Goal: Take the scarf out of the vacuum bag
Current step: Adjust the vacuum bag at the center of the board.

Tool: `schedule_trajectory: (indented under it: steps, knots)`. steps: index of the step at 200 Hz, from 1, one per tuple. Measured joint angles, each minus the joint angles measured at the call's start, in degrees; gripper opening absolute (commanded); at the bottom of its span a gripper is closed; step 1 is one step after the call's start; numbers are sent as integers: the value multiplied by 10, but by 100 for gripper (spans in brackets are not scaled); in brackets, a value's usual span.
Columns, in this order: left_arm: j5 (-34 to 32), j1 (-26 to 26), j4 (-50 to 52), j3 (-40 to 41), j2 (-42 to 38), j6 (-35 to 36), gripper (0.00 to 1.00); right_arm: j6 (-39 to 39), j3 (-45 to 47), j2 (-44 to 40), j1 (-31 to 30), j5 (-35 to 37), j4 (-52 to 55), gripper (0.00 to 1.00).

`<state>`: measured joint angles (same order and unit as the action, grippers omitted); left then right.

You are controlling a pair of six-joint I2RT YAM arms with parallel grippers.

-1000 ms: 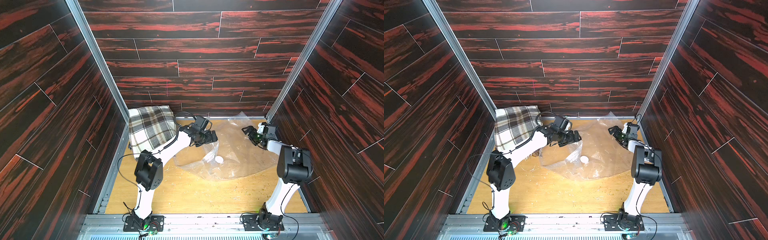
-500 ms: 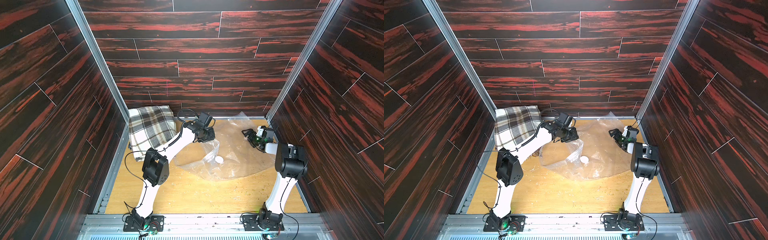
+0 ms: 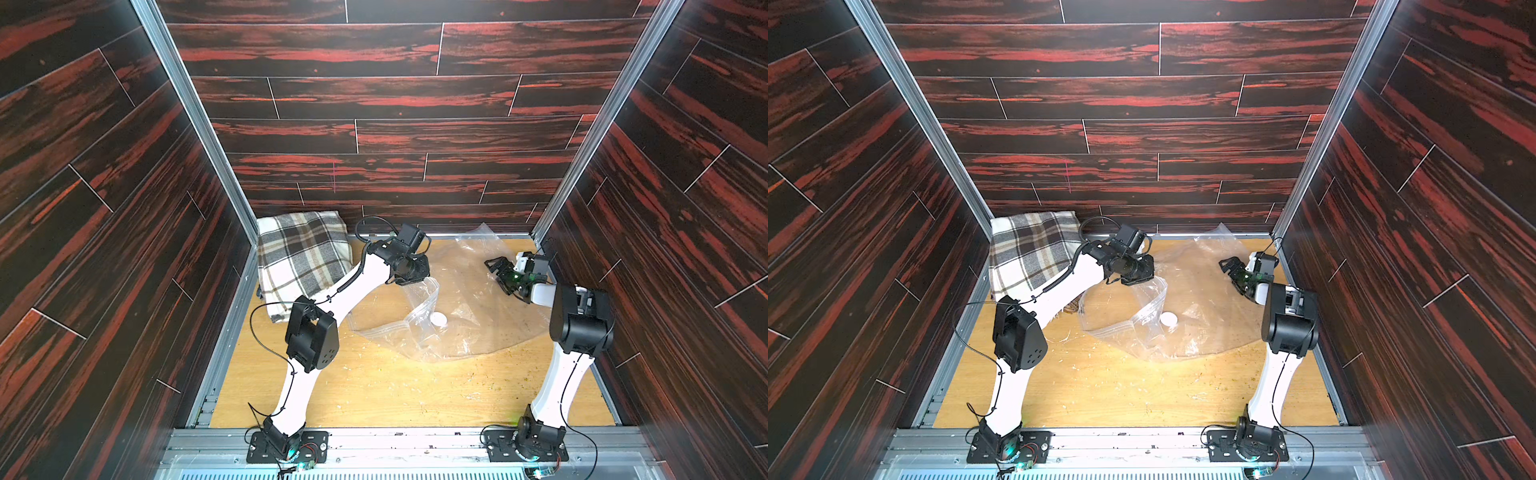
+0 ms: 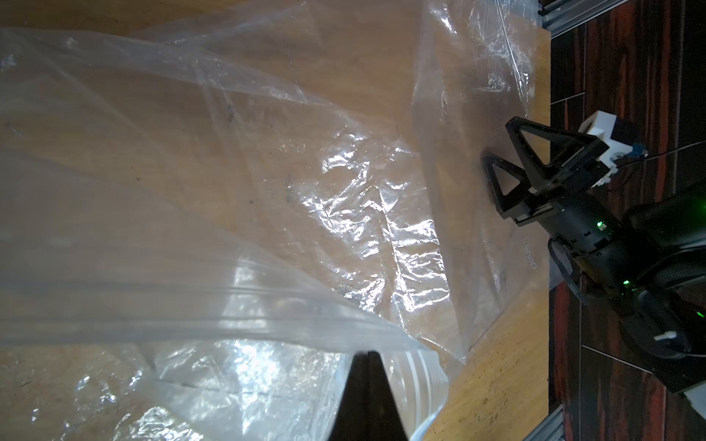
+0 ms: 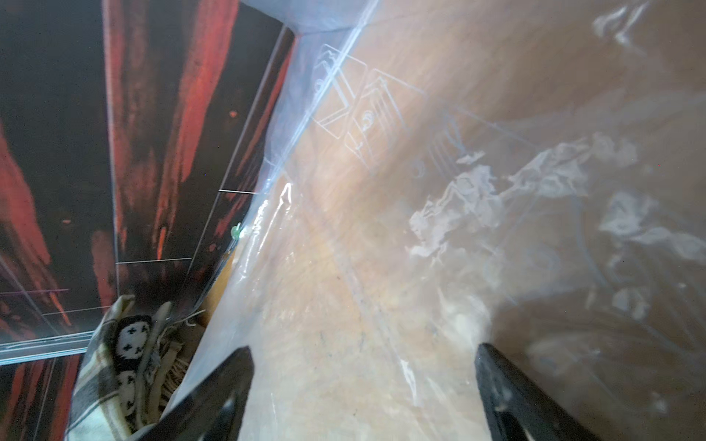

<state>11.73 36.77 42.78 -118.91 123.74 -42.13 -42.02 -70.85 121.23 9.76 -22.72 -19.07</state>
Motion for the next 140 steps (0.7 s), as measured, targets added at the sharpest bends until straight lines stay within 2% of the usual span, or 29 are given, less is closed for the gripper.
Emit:
schedule_trajectory:
  steps: [20, 36, 59, 73, 92, 104, 140]
  knots:
    - [3, 0, -2, 23, -8, 8, 0, -2, -7, 5, 0, 2, 9, 93]
    - [5, 0, -9, 86, -35, 16, 0, -4, -12, 5, 0, 6, 16, 93]
    - [18, 0, -14, 200, -96, 20, 40, -5, -17, 5, 0, 9, 25, 93]
    - [26, 0, -21, 263, -139, 23, 56, -5, -18, 5, 0, 9, 27, 93]
    - [32, 0, -32, 320, -197, 17, 72, -6, -19, 5, 0, 11, 28, 93]
    - [37, 0, -45, 344, -234, 13, 76, -6, -19, 5, 0, 11, 29, 93]
    - [61, 0, -107, 393, -324, -3, 77, -6, -26, 8, 0, 12, 37, 92]
